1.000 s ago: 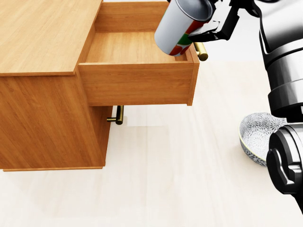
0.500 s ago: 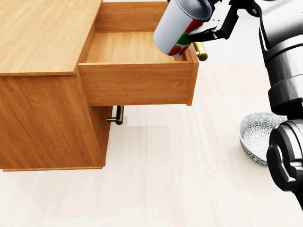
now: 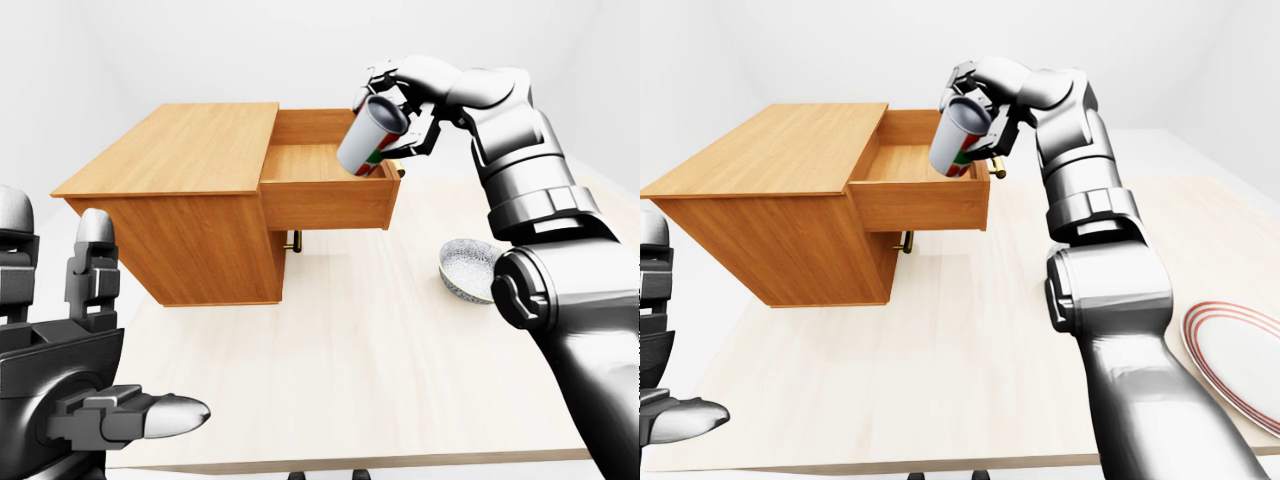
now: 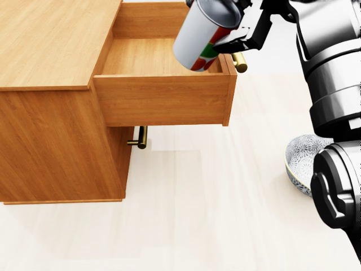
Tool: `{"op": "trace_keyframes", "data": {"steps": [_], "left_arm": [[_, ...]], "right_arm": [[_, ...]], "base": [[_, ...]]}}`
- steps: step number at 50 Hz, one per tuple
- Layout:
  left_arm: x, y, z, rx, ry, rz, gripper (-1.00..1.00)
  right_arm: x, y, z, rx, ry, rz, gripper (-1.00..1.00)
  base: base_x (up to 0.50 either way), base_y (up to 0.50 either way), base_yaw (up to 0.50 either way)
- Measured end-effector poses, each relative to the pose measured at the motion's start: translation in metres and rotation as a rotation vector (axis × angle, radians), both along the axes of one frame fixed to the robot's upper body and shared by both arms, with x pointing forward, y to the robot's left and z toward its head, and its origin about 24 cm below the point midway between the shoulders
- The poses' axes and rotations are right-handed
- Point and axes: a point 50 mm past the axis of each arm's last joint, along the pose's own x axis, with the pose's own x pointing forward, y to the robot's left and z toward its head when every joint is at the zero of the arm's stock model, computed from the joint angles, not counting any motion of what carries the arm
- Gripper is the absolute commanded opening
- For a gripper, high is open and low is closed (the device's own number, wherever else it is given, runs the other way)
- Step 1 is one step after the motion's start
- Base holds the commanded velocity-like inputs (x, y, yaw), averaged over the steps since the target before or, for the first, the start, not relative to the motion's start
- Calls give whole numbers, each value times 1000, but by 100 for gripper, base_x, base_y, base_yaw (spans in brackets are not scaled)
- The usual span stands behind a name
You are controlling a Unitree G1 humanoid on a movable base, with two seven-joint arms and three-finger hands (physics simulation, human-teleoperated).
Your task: Put the ketchup in the top drawer of the cabinet.
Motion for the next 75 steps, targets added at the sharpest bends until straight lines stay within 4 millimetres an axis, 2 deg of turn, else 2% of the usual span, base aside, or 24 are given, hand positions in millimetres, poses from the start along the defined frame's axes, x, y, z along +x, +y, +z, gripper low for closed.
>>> {"op": "trace_keyframes", "data": {"steps": [11,27,28,29,30,31,32,44,63,69,75], "left_arm": [[-1,-1,-2,4,2,1,100],[-1,0,-2,1,9,-1,100],[-1,0,-2,1,8,-1,100],[-1,0,-2,1,8,-1,100],[-1,0,-2,1,8,-1,100],[-1,0,-2,1,9,0,100],[-1,0,-3,2,9,0,100],[-2,-1,-3,8,4,1,100],[0,-1,-1,0,11,-7,100],[0,0,-1,-3,13,-7,100],[0,0,0,-6,15,-8,100]], "right_arm": [[4,2,-15,8,55,4,-100],[6,4,-27,31,98,9,-100],[6,5,-28,30,101,10,-95],[6,5,-29,28,103,10,-76],[6,5,-30,26,105,10,25],[6,5,-30,24,106,10,97],[6,6,-31,21,108,10,100],[6,4,-31,8,108,2,100],[4,2,-15,-16,60,-10,100],[1,3,1,-36,12,-11,100],[-7,5,32,-64,-90,-14,100]], "base": [[0,0,0],[0,0,0],[0,0,0],[0,0,0],[0,0,0],[0,0,0],[0,0,0],[0,0,0],[0,0,0],[0,0,0],[0,0,0]]}}
